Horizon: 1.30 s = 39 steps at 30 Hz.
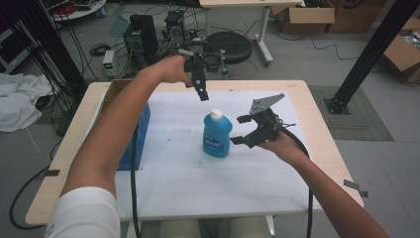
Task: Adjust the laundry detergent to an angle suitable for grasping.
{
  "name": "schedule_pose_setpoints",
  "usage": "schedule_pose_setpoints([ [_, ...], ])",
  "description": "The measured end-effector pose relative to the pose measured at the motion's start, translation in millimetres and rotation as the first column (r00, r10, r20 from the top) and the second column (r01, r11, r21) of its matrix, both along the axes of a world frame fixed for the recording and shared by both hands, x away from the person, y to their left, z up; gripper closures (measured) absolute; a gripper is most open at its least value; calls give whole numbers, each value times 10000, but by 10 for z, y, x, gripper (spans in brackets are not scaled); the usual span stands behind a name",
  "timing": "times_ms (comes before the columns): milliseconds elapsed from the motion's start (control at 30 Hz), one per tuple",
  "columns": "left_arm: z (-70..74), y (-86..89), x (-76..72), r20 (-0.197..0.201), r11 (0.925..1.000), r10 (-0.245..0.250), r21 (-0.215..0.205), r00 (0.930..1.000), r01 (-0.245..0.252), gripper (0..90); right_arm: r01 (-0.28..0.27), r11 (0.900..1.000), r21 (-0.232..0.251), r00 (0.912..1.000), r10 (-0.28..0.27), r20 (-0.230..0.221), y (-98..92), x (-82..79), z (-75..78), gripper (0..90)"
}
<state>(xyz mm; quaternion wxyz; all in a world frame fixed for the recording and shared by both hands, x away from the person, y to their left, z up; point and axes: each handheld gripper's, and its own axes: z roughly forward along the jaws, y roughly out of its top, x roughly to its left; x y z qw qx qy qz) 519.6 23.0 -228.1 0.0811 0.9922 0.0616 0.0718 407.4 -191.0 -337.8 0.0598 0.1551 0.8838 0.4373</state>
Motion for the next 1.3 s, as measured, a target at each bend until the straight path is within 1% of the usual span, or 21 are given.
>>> schedule_pose_setpoints([
  [267,-5,6,8,-13,10000,19,11,10000,-19,209,-17,10000,-33,10000,17,-38,109,-1,-93,153],
  [333,-6,8,12,-9,10000,8,15,10000,-8,210,2,10000,-68,10000,-2,36,141,-2,-114,153],
  [433,-5,13,10,-8,10000,45,2,10000,-45,209,46,10000,51,9999,-47,101,192,-1,-148,153],
  [567,-3,21,12,-8,10000,39,4,10000,-39,209,2,10000,42,10000,-3,35,235,-1,-193,152],
  [667,-6,30,18,-20,10000,70,-15,10000,-70,209,3,10000,31,10000,-4,74,259,2,-211,153],
  [767,-8,35,23,-27,10000,72,-24,10000,-72,210,110,9999,72,9998,-111,145,284,7,-227,153],
  [833,-9,36,23,-31,9999,97,-45,9999,-97,210,262,9994,231,9994,-267,236,316,18,-248,152],
  [1000,-14,41,27,-28,9999,89,-58,10000,-89,210,358,9989,288,9990,-366,269,380,33,-293,153],
  [1100,-18,41,29,-43,10000,90,-31,10000,-90,211,422,9984,367,9990,-428,163,420,43,-325,153],
  [1300,-25,39,30,-35,10000,69,-14,10000,-69,211,484,9978,455,9987,-491,134,482,62,-367,153],
])
